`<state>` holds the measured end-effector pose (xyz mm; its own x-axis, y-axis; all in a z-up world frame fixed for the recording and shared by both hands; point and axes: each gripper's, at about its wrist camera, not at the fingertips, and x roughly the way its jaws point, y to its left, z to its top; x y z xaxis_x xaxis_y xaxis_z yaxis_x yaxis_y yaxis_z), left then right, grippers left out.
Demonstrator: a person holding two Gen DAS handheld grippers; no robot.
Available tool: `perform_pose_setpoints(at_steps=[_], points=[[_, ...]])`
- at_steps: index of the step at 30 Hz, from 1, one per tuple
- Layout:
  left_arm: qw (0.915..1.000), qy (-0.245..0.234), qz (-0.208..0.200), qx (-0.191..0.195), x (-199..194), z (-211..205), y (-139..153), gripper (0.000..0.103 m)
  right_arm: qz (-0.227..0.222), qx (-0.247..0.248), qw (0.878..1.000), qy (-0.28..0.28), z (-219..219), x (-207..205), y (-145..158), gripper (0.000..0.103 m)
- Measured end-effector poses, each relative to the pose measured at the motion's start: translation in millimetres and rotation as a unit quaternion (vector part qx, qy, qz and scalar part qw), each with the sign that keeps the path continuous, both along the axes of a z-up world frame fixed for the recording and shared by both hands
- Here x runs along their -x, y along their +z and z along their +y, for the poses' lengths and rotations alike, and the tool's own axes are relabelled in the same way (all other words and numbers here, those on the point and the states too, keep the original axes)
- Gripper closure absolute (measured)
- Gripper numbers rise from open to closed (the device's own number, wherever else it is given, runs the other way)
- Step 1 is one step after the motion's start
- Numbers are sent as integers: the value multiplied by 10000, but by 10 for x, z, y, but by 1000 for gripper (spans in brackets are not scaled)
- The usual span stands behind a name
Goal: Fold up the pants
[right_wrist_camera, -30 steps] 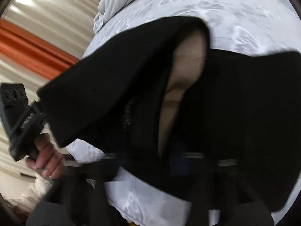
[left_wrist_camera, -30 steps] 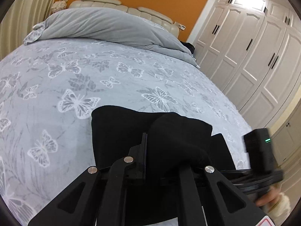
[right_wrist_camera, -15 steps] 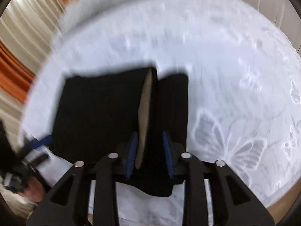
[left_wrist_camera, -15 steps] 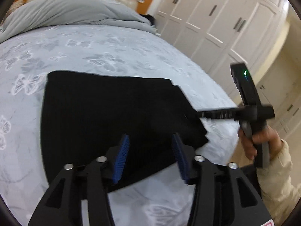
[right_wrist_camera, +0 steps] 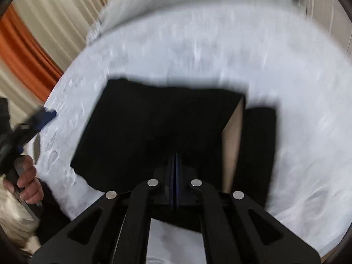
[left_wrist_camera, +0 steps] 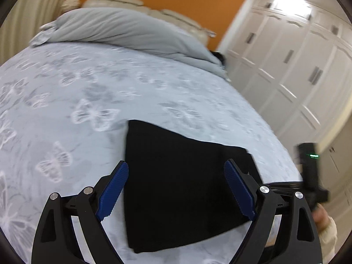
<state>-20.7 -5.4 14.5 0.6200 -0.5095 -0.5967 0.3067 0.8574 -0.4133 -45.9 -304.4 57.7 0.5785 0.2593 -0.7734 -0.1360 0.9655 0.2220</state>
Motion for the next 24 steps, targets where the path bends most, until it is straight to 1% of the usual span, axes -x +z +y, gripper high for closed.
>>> perform_pose_setpoints(at_steps=[1, 2, 3, 4, 6, 7, 9, 10, 11, 13, 15, 17, 19, 20, 21, 22, 24], points=[[9999, 79, 76, -23, -31, 41, -10, 17, -180, -52, 9998, -90, -84, -22, 85, 103], [9998, 140, 172, 20, -68, 92, -33, 17, -261, 54, 9992, -289, -221, -5, 122, 103], [9995, 183, 254, 38, -83, 122, -62, 17, -140, 113, 9989, -441, -343, -32, 60, 103], [9992, 232, 313, 18, -86, 147, -92, 17, 204, -6, 9981, -575, -480, -95, -88, 99], [9988, 266, 404, -28, -130, 166, -162, 17, 821, -329, 9932, -754, -627, -151, -295, 99], [9986, 286, 428, -75, -144, 170, -181, 17, 1004, -587, 9909, -681, -666, -154, -384, 99], [9985, 299, 438, -116, -152, 166, -195, 17, 1066, -745, 9900, -554, -659, -144, -430, 97], [9985, 291, 440, -112, -163, 158, -199, 17, 1129, -902, 9882, -513, -673, -146, -458, 89], [9987, 271, 431, -90, -163, 148, -195, 17, 1189, -1013, 9864, -503, -684, -160, -489, 68], [9988, 260, 399, -132, -152, 106, -185, 17, 1169, -1176, 9847, -538, -679, -163, -510, 38], [9987, 240, 398, -206, -147, 61, -209, 17, 1213, -1384, 9822, -369, -609, -176, -493, 38], [9984, 215, 450, -253, -155, 21, -255, 17, 1335, -1691, 9761, -298, -555, -271, -545, 39], [9981, 205, 506, -286, -163, 8, -292, 17, 1463, -2101, 9663, -282, -509, -352, -613, 38], [9979, 225, 521, -299, -165, 16, -304, 17, 1527, -2189, 9632, -321, -499, -379, -662, 33], [9979, 253, 524, -287, -163, 32, -307, 17, 1576, -2148, 9630, -406, -483, -398, -697, 31], [9979, 270, 524, -275, -162, 45, -304, 17, 1579, -2021, 9655, -455, -452, -415, -720, 31], [9979, 301, 530, -235, -172, 77, -294, 17, 1361, -1470, 9786, -475, -324, -413, -694, 51]])
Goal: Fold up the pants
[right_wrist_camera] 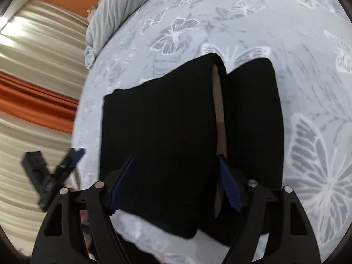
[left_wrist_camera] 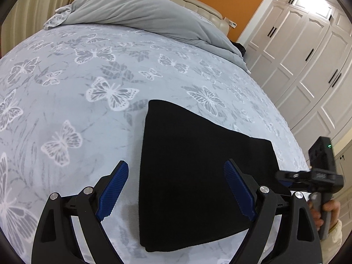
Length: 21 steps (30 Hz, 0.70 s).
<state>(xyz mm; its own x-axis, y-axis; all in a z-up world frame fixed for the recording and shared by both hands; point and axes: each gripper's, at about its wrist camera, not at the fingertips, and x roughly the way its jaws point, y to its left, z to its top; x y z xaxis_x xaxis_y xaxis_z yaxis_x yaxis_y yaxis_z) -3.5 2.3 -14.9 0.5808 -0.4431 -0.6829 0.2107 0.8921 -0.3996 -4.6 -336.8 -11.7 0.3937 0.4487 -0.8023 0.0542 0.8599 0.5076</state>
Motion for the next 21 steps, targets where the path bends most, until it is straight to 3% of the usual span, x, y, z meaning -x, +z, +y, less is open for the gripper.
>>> perform_pose_setpoints(at_steps=[1, 4, 5, 7, 9, 10, 12, 13, 15, 16, 21], points=[[10000, 14, 2, 16, -5, 12, 4, 17, -38, 135, 9999, 100, 34, 7, 7, 76], [10000, 54, 40, 69, -19, 46, 10, 17, -743, 309, 9965, 227, 89, 169, 362, 87], [9999, 60, 48, 94, -17, 58, 18, 17, -1131, 271, 9930, 205, 47, 292, 595, 98], [9999, 65, 39, 133, -20, 72, 29, 17, -1362, 288, 9901, 153, -35, 409, 745, 97], [9998, 73, 59, 158, -26, 71, 17, 17, -1147, 820, 9899, 164, -91, 414, 638, 95], [9998, 56, 87, 144, -31, 66, 11, 17, -622, 1114, 9916, 190, -124, 335, 390, 88], [9996, -12, 251, 84, -52, 2, -67, 17, 45, 1020, 9948, 59, -183, 247, 110, 80], [9993, -61, 359, 57, -63, -36, -119, 17, 28, 771, 9970, 62, -204, 240, 119, 76], [9983, -129, 573, 15, -81, -110, -205, 17, -169, 479, 9987, 94, -249, 254, 209, 56], [9979, -146, 625, 21, -80, -129, -225, 17, -271, 348, 9990, 14, -277, 260, 244, 38], [9983, -130, 568, -102, -36, -175, -238, 17, -90, 135, 9999, 11, -323, 49, 118, 34]])
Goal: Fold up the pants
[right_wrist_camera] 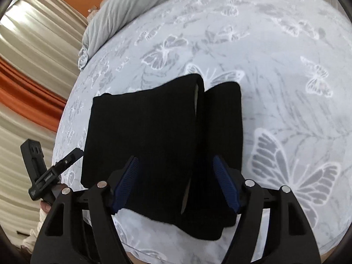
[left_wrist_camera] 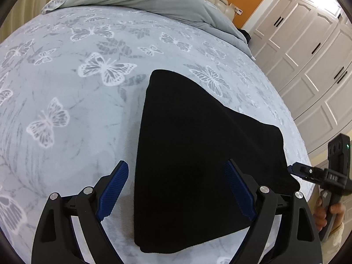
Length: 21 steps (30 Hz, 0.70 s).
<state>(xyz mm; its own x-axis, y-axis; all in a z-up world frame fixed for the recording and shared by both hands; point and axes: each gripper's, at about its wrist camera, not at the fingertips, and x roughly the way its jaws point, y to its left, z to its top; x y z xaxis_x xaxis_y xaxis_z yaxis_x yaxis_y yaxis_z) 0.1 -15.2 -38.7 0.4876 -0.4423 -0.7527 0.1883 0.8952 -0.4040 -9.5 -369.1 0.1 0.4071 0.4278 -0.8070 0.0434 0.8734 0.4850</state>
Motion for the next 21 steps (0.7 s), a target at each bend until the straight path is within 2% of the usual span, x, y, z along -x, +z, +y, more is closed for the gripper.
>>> perform_pose_setpoints(at_steps=[3, 5, 6, 7, 9, 11, 12, 13, 15, 16, 18, 19, 20, 21], points=[[10000, 30, 51, -3, 2, 0, -33, 17, 92, 41, 9999, 97, 105, -108, -124, 36], [10000, 34, 74, 38, 4, 6, -31, 17, -20, 460, 9986, 272, 259, -80, -100, 77], [10000, 36, 71, 54, -3, 11, -32, 17, -136, 456, 9983, 350, 280, -38, -46, 84], [10000, 32, 60, 65, -2, 15, -26, 17, -417, 319, 9978, 416, 310, 28, 123, 88], [9999, 11, -1, 128, 14, 24, 10, 17, -906, 220, 9948, 414, 332, 153, 401, 89], [9997, -36, -59, 234, 34, 34, 51, 17, -1211, 341, 9915, 323, 277, 289, 559, 89], [9994, -89, -76, 322, 42, 34, 70, 17, -1178, 470, 9915, 294, 244, 308, 538, 89], [9992, -119, -72, 364, 41, 31, 77, 17, -964, 664, 9928, 256, 197, 289, 423, 88], [9990, -191, -19, 401, 28, 3, 62, 17, -204, 1024, 9944, 166, 139, 189, 61, 82], [9990, -204, 33, 401, 15, -13, 39, 17, 33, 1091, 9940, 104, 119, 157, -60, 75], [9986, -197, 267, 404, -37, -46, -76, 17, -157, 893, 9959, 34, 64, 189, 49, 73], [9980, -144, 444, 428, -67, -57, -152, 17, -315, 913, 9953, -59, 33, 218, 130, 67], [9974, -106, 531, 473, -78, -57, -192, 17, -585, 962, 9932, -292, -31, 268, 248, 37], [9967, -41, 609, 533, -92, -47, -229, 17, -756, 990, 9907, -545, -98, 296, 315, 20]])
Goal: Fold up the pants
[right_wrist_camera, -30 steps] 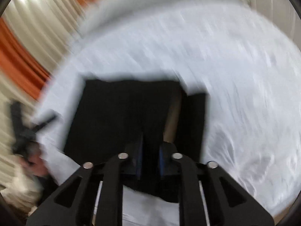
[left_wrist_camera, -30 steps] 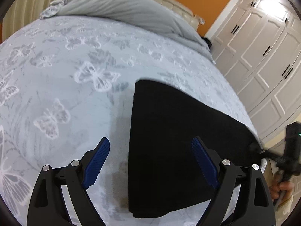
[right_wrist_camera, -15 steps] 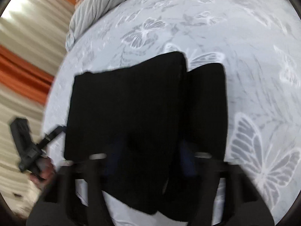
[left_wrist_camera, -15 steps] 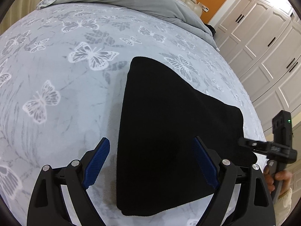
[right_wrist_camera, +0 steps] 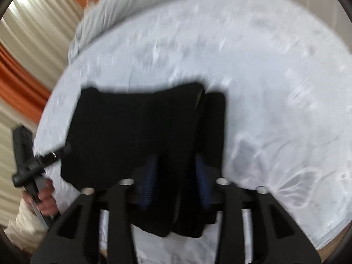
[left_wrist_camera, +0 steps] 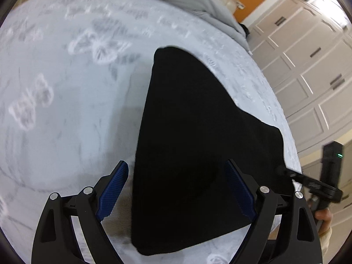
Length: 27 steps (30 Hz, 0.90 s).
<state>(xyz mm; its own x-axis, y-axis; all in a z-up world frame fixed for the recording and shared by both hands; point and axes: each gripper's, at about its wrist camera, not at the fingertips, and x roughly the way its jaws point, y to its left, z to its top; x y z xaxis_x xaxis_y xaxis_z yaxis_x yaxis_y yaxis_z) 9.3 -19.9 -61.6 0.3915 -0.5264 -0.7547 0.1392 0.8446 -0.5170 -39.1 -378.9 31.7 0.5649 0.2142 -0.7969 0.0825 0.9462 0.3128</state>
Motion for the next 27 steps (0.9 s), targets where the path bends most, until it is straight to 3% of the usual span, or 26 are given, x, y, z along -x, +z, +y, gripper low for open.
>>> perform_pose_setpoints(at_steps=[1, 5, 6, 7, 8, 9, 10, 13, 14, 16, 18, 19, 20, 21, 22, 23, 25, 27], points=[[10000, 51, 36, 38, -8, 11, -23, 17, -52, -30, 9999, -110, -36, -9, 4, 8], [9983, 154, 403, 382, -106, 40, -236, 17, 746, -345, 9966, 42, -13, -310, -348, 9], [9984, 169, 320, 424, -125, 33, -249, 17, 937, -406, 9947, 110, 39, -395, -489, 13], [9990, 45, 219, 393, -154, -8, -237, 19, 1052, -494, 9930, 232, 109, -461, -609, 43], [9993, -43, 158, 349, -174, -40, -228, 23, 984, -428, 9940, 230, 171, -435, -612, 48], [9992, -105, 80, 370, -188, -63, -216, 48, 814, -155, 9959, 373, 287, -428, -497, 57], [9992, -163, 74, 368, -196, -83, -207, 62, 609, -134, 9968, 492, 355, -391, -357, 67], [9977, -202, -3, 651, -156, 53, 88, 75, -243, -844, 9927, 830, 450, -140, 131, 69], [9965, -276, -67, 786, -102, 124, 228, 75, -466, -857, 9901, 1014, 543, -49, 250, 69], [9963, -244, -315, 762, 45, 288, 462, 75, -493, -935, 9875, 1171, 659, -2, 279, 64], [9970, -44, -592, 489, 234, 530, 628, 69, 49, -654, 9918, 1099, 770, -104, 10, 47], [9983, 138, -487, 280, 284, 677, 575, 58, 373, -355, 9946, 904, 784, -159, -140, 40], [9989, 253, -381, 113, 297, 761, 485, 53, 645, 29, 9961, 605, 777, -208, -264, 41], [9980, 498, -245, -309, 305, 851, 345, 49, 580, 114, 9971, 476, 753, -216, -263, 42], [9934, 837, -174, -768, 315, 933, 244, 56, 380, -60, 9979, 523, 729, -192, -187, 42], [9914, 932, -236, -883, 317, 975, 223, 56, 129, -298, 9978, 579, 700, -160, -86, 42], [9931, 809, -481, -706, 326, 1019, 315, 52, -224, -480, 9964, 657, 743, -154, 35, 39], [9902, 838, -945, -591, 371, 1014, 504, 46, -359, -264, 9967, 677, 873, -235, 72, 39]])
